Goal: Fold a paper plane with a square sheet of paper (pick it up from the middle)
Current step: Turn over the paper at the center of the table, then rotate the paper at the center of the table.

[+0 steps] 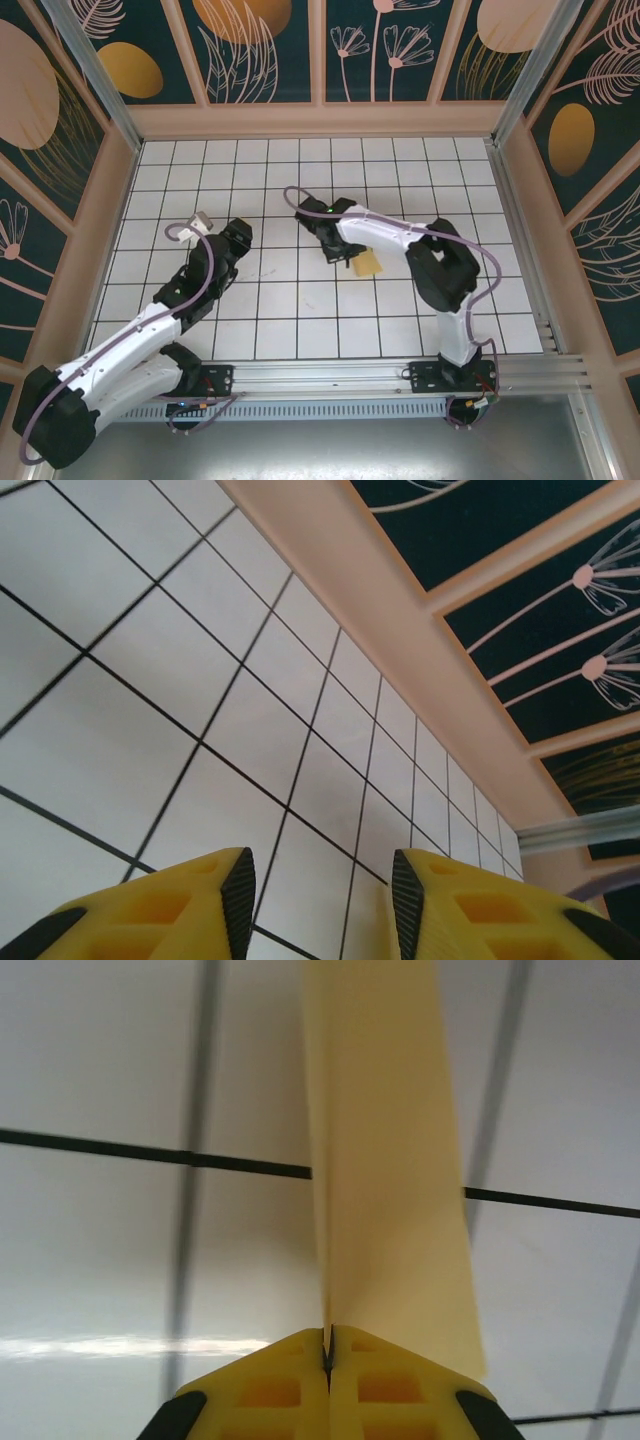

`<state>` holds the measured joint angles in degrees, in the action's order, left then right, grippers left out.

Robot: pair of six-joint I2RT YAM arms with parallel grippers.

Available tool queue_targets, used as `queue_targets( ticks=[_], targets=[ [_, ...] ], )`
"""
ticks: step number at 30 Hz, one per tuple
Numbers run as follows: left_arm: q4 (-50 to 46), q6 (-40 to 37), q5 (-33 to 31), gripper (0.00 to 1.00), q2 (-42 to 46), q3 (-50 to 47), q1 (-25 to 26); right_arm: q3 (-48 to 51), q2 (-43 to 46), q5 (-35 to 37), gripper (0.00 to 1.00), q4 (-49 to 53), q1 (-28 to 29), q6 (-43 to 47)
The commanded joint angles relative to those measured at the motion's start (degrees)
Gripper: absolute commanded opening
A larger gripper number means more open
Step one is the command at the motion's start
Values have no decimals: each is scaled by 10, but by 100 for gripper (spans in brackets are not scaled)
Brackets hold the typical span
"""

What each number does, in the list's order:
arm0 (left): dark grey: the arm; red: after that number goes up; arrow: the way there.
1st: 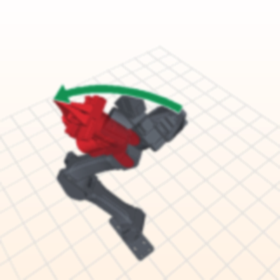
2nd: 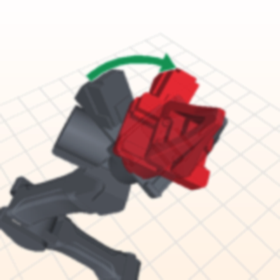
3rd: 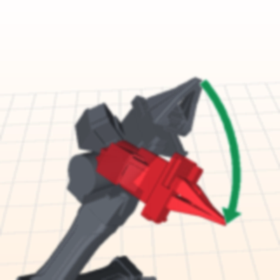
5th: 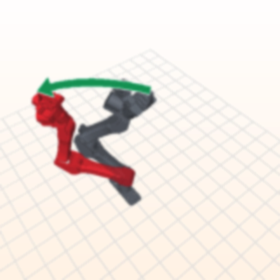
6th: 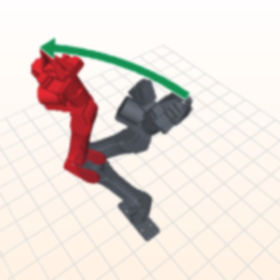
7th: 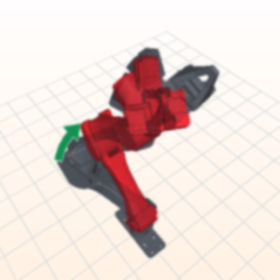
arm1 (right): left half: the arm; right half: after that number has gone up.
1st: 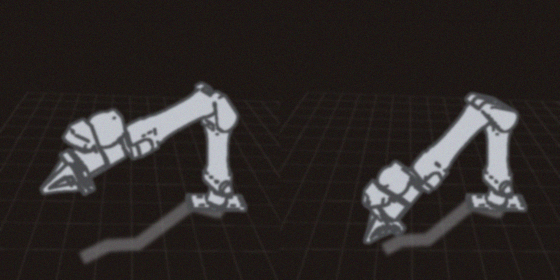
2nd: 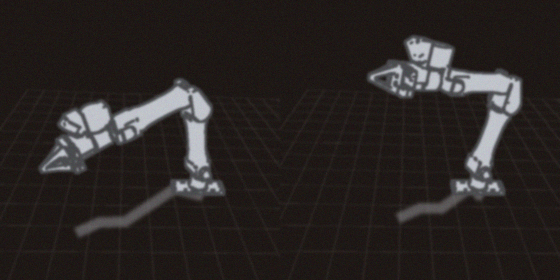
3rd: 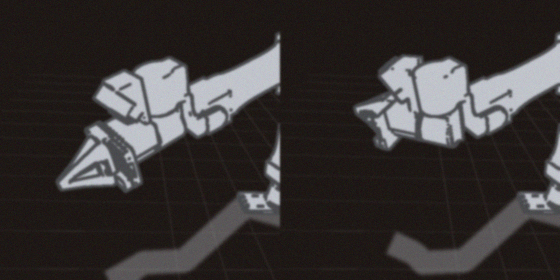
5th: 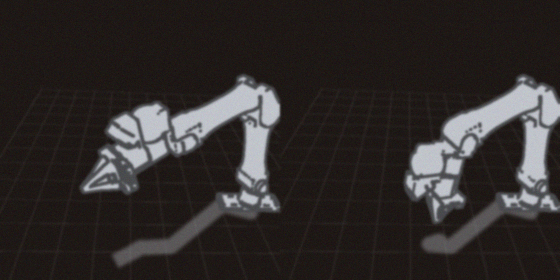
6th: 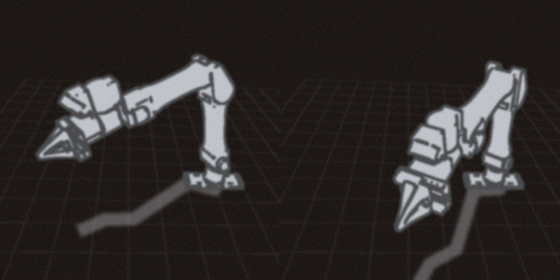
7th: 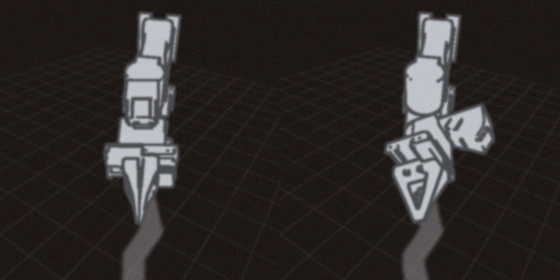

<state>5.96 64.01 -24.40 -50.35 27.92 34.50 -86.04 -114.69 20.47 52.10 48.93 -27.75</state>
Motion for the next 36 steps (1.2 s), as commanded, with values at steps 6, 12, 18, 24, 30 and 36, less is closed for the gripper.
queue_targets(
  ticks=[6,12,18,24,30,36],
  targets=[
    [-12,-9,-20,47,14,-2,-1,33,53,-289,33,-187,-7,-14],
    [3,-20,14,49,-7,2,-1,212,182,-415,37,-381,-82,-48],
    [34,-46,68,51,-52,13,-1,329,209,-484,28,-507,-121,-76],
    [41,-64,122,53,-116,53,-1,368,162,-505,23,-595,-119,-132],
    [29,-76,184,53,-185,101,-1,407,131,-454,21,-636,-103,-226],
    [21,-76,261,48,-269,149,-1,447,136,-442,21,-735,-76,-325]
  ],
)
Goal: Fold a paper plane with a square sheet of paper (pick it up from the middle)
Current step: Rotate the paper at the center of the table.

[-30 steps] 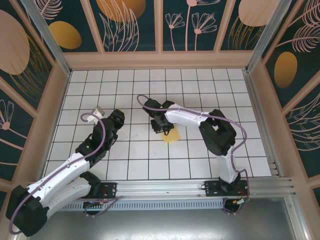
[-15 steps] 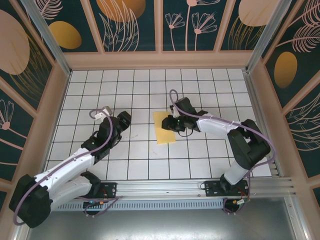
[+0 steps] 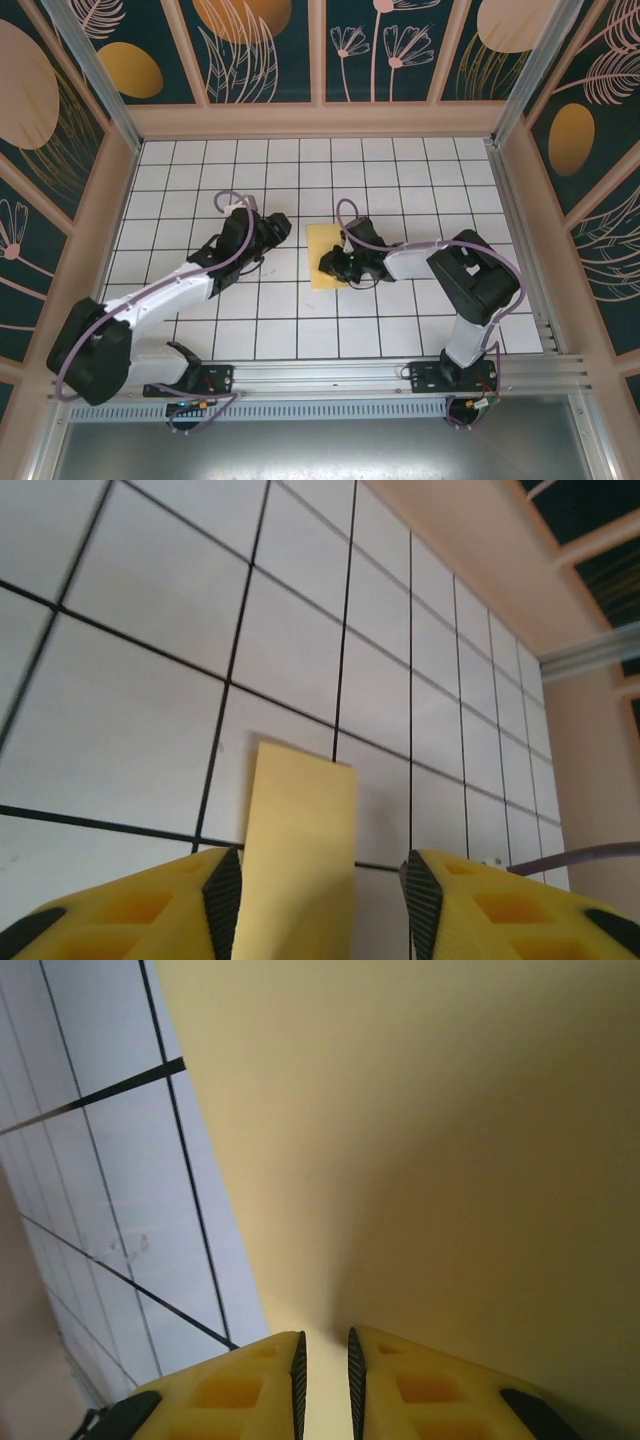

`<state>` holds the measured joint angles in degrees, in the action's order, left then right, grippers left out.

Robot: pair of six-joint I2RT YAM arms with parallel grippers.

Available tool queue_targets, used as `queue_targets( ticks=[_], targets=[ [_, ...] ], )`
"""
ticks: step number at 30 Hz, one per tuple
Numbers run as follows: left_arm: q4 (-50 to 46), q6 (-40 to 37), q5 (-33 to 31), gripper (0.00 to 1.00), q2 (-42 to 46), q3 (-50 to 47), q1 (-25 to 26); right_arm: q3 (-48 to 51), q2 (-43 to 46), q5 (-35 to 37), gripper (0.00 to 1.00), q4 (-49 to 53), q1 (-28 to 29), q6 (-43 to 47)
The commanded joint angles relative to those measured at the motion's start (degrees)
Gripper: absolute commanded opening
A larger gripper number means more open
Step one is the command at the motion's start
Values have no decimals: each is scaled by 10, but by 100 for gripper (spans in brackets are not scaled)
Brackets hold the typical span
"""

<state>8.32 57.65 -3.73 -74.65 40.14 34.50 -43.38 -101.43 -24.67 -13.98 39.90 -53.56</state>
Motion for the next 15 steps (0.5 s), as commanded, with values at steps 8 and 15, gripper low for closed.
queue_targets(
  ticks=[8,15],
  targets=[
    [-6,-21,129,35,-133,92,-1,35,128,72,26,-7,-8,-14],
    [-17,-24,193,27,-232,152,0,83,183,61,33,43,-72,41]
  ],
)
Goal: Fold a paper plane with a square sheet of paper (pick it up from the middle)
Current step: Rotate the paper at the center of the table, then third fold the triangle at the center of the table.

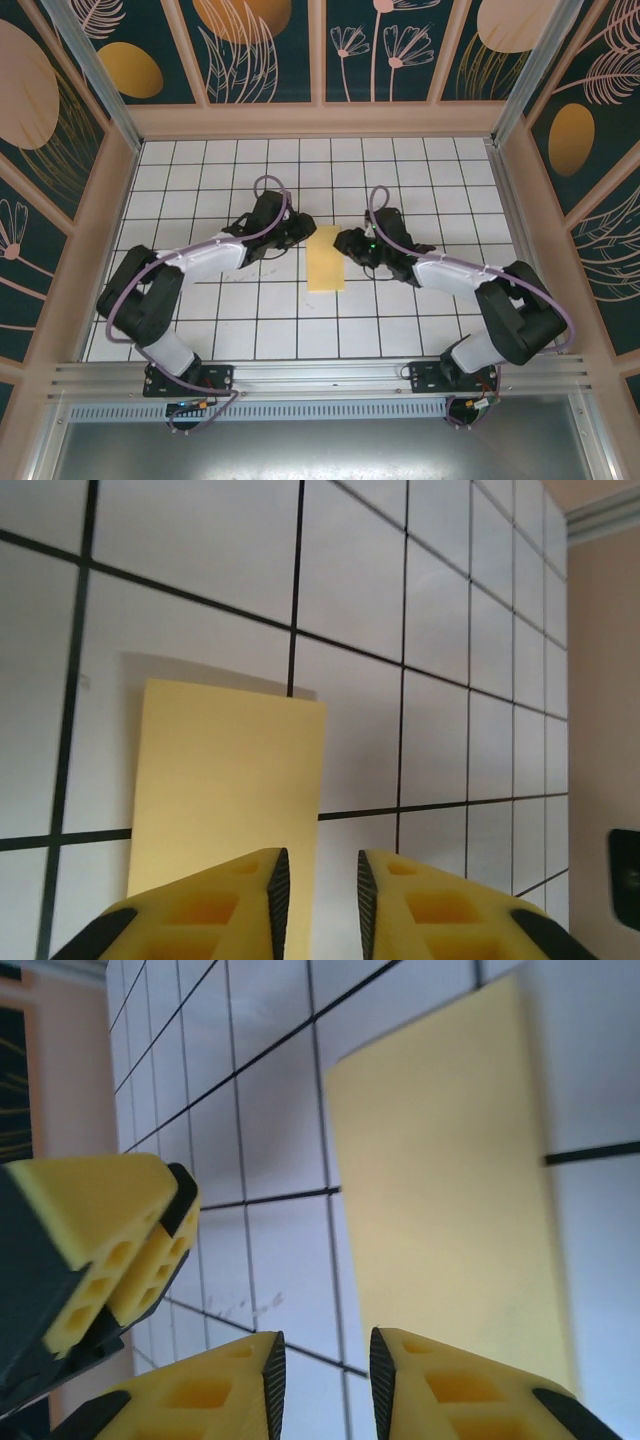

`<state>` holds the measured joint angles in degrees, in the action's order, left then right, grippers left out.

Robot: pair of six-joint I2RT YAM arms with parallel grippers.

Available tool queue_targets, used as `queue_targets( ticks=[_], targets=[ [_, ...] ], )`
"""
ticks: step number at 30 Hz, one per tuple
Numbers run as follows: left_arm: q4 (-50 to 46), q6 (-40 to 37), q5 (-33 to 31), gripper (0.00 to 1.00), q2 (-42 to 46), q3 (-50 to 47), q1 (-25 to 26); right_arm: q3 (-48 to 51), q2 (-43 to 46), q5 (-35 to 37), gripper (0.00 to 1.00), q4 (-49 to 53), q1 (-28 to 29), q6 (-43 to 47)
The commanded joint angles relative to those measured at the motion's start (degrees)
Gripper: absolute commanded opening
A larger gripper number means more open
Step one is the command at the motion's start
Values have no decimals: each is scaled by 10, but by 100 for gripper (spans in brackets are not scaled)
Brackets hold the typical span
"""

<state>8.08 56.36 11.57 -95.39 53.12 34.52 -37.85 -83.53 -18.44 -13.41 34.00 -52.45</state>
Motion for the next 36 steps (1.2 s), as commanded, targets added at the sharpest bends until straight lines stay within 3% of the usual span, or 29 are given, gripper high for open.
queue_targets(
  ticks=[1,14,18,23,36],
  targets=[
    [-22,-13,36,26,-46,22,-1,31,3,-6,33,38,-17,30],
    [-66,-37,27,25,-127,105,-1,28,-47,-47,36,-11,0,8],
    [-57,-26,34,25,-136,105,-1,26,-65,-51,36,-22,10,8],
    [-58,-31,1,25,-124,83,-1,16,-75,-56,37,-12,8,30],
    [-77,-34,29,24,-156,79,-1,32,-104,-83,39,-38,-22,39]
  ],
)
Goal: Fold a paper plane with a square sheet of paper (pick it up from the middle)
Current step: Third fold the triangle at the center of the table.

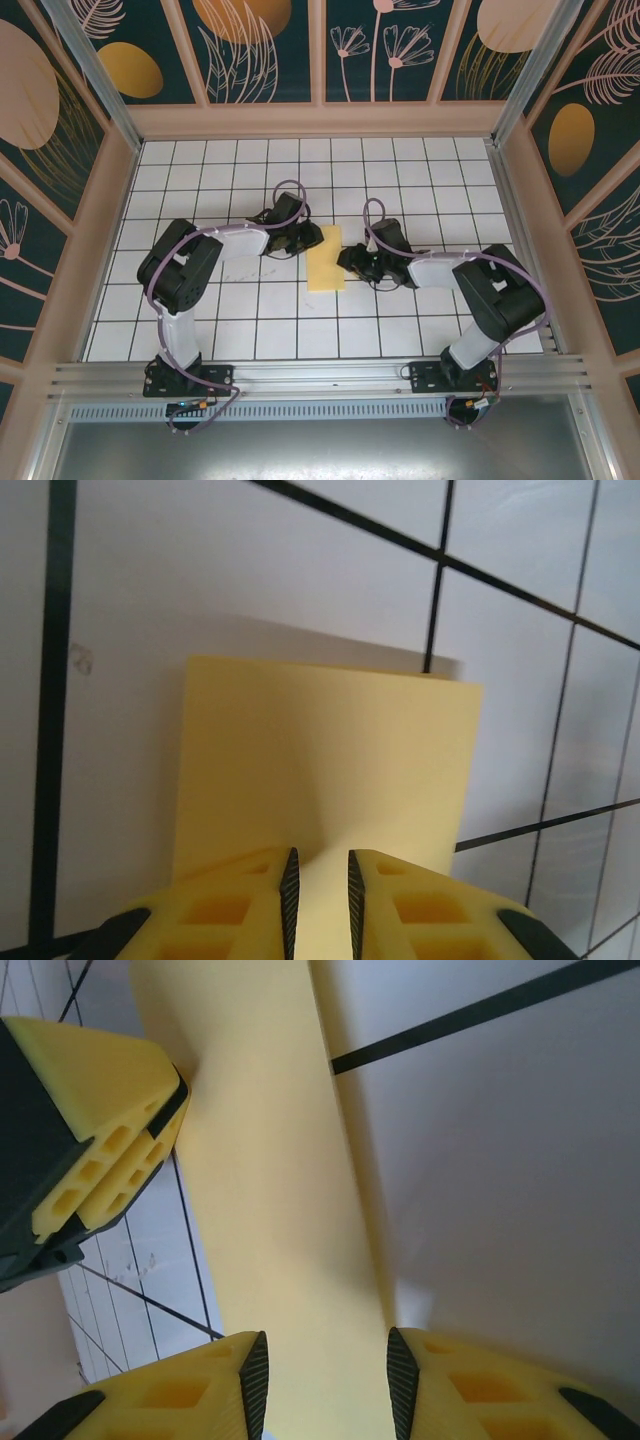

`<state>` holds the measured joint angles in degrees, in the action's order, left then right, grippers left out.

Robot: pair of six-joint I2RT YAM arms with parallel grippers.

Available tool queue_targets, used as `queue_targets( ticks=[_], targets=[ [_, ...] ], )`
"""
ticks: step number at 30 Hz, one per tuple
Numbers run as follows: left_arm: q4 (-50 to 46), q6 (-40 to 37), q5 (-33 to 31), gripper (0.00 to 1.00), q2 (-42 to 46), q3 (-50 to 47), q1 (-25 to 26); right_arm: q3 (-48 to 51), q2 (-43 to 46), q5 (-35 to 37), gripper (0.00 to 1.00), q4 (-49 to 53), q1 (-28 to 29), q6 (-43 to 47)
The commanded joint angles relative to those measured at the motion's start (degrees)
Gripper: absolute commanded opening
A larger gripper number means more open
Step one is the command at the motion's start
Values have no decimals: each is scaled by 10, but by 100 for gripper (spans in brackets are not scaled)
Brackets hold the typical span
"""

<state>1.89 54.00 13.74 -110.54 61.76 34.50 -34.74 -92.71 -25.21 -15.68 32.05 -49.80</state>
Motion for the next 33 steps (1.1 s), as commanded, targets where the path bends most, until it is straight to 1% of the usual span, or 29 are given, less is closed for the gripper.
queue_targets(
  ticks=[1,4,7,13,17,19,22,25,27,33],
  targets=[
    [-16,-10,5,24,-5,-8,-1,0,-15,-17,40,-19,-2,14],
    [-13,-10,6,24,-10,-12,-1,-4,-30,-33,40,-26,-2,13],
    [-11,-12,10,24,-17,-15,-1,3,-28,-19,40,-23,-1,10],
    [5,-4,15,24,-18,-36,-1,14,-21,-61,40,-76,-1,-5],
    [19,-6,22,24,-9,-45,-1,4,-16,-69,40,-92,-2,-10],
    [20,-10,26,25,-8,-43,-1,-10,-25,-72,40,-84,-4,-1],
    [22,-19,31,25,1,-42,-1,-40,-48,-62,40,-46,-4,15],
    [18,-32,22,26,16,-41,-1,-41,-66,-70,40,-57,-4,8],
    [15,-36,19,26,21,-40,-1,-47,-68,-74,40,-55,-21,6],
    [8,-40,16,27,22,-42,-1,-59,-58,-71,40,-37,-29,24]
  ],
)
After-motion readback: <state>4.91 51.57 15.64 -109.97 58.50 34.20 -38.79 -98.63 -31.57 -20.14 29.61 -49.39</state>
